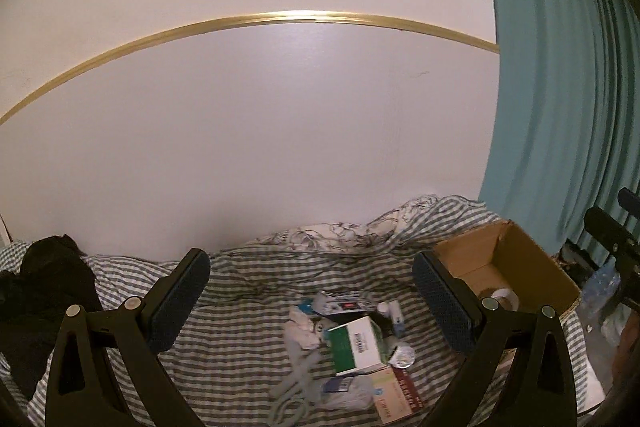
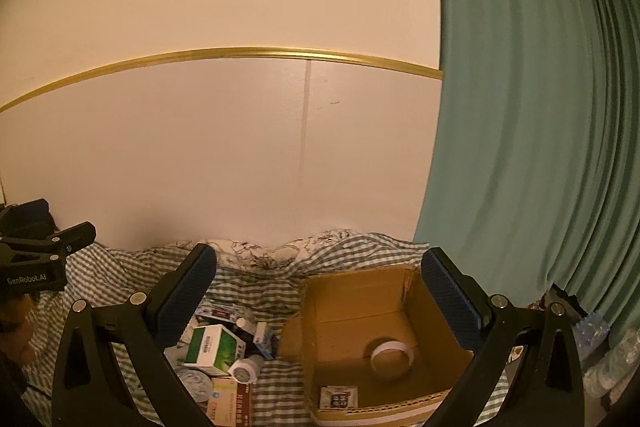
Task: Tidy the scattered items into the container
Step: 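Withdraw both tools from the box back toward the items, then grasp the white comb with the left gripper while the right gripper grasps the white plug adapter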
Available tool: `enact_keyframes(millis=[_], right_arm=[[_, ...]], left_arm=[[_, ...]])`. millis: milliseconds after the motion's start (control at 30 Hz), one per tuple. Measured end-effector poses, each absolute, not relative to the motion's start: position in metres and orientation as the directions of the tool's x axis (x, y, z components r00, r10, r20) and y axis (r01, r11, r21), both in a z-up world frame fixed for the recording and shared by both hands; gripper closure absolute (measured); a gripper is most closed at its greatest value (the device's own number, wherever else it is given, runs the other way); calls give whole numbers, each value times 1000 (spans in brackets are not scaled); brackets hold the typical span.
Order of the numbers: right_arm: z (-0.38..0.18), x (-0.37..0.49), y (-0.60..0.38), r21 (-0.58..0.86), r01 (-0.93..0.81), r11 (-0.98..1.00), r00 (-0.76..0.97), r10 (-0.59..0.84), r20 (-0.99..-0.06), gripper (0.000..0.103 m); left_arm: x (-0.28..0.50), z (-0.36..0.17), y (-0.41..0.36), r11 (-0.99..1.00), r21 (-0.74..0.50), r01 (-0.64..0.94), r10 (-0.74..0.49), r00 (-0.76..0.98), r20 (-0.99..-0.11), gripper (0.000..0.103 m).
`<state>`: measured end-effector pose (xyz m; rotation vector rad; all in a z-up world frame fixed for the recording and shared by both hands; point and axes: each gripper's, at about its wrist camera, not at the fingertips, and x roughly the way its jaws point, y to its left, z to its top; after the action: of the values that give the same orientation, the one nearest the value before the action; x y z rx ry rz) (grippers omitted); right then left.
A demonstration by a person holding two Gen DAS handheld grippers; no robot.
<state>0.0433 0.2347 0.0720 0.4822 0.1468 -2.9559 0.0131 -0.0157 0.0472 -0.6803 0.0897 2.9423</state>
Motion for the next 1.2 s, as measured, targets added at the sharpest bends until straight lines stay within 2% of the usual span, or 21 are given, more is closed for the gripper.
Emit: enact_keyframes(millis=[400,1000,1200], right_arm=[[50,27,195,-113,234,-966,-917,-181,-355,0],[-27,-28,157,-84,356,-931,-819,-268,-507,0],[-60,-44,146,-93,400,-912,-776,-283,-564,0]], left_arm=[[-1,19,-68,-991,-87,-101,130,-876,-465,0],[-55,-70,-85,-999,-19,-39,43,-815,-578,0],[-75,-102,-86,-997,-6,-72,60,-775,-630,0]])
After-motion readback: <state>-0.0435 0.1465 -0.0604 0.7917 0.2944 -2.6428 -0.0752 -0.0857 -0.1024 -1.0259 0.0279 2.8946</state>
